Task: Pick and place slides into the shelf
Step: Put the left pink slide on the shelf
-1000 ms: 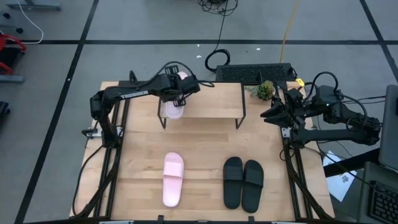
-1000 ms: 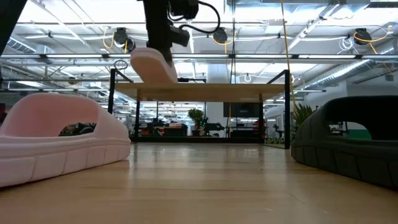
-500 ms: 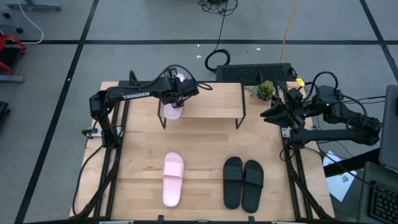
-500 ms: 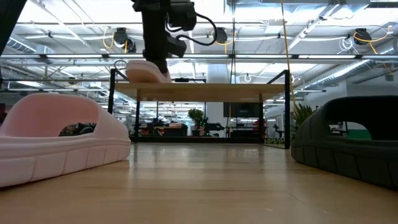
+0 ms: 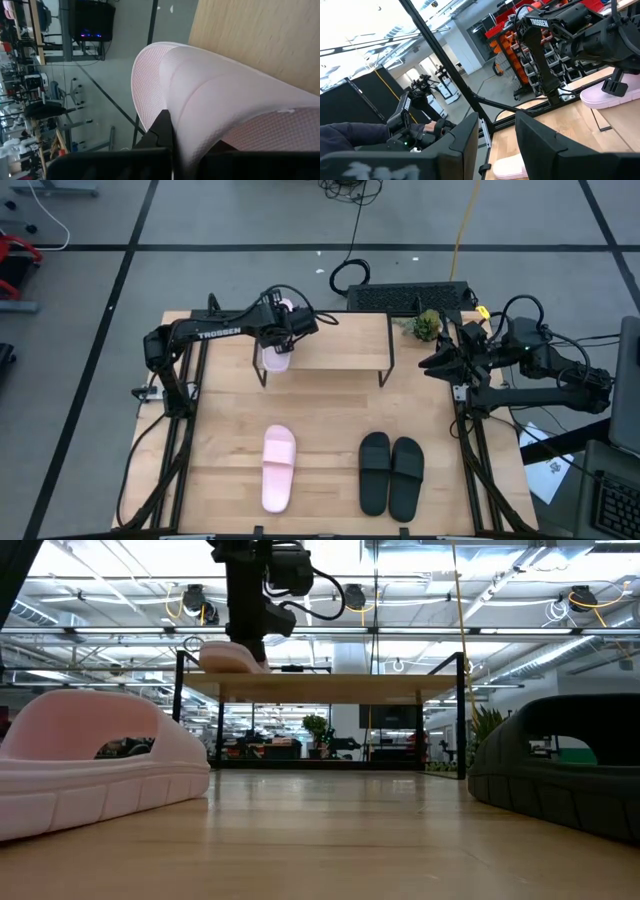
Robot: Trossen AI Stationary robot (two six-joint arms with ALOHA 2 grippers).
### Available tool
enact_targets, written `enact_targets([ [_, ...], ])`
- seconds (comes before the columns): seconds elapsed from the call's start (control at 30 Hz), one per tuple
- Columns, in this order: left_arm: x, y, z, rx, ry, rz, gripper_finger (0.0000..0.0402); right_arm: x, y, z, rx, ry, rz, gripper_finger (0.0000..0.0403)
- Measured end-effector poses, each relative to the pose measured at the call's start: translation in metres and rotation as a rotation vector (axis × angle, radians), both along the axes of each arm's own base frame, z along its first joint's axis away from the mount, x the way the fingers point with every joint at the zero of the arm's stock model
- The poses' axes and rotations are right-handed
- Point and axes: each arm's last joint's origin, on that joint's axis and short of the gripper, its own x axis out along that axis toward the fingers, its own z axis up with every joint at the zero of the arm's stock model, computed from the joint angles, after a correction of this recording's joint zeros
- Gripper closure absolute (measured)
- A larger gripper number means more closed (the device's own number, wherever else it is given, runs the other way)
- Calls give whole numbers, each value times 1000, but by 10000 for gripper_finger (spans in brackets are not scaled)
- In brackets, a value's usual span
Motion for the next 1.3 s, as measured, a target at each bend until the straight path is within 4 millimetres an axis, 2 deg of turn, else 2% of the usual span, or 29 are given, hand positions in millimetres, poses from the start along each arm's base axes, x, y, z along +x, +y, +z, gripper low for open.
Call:
enact_targets([
  [0.2, 0, 0, 0, -1, -1, 0, 394, 0, 0, 0, 0, 0, 0, 282],
  [0.47, 0, -1, -1, -66, -19, -17, 364, 0, 0, 0, 1, 0, 0, 282],
  [0.8, -6, -2, -1, -34, 37, 17, 320, 0, 0, 0, 1, 0, 0, 282],
  [1.3, -9, -1, 1, -24, 76, -5, 316, 0, 0, 0, 2, 0, 1, 282],
])
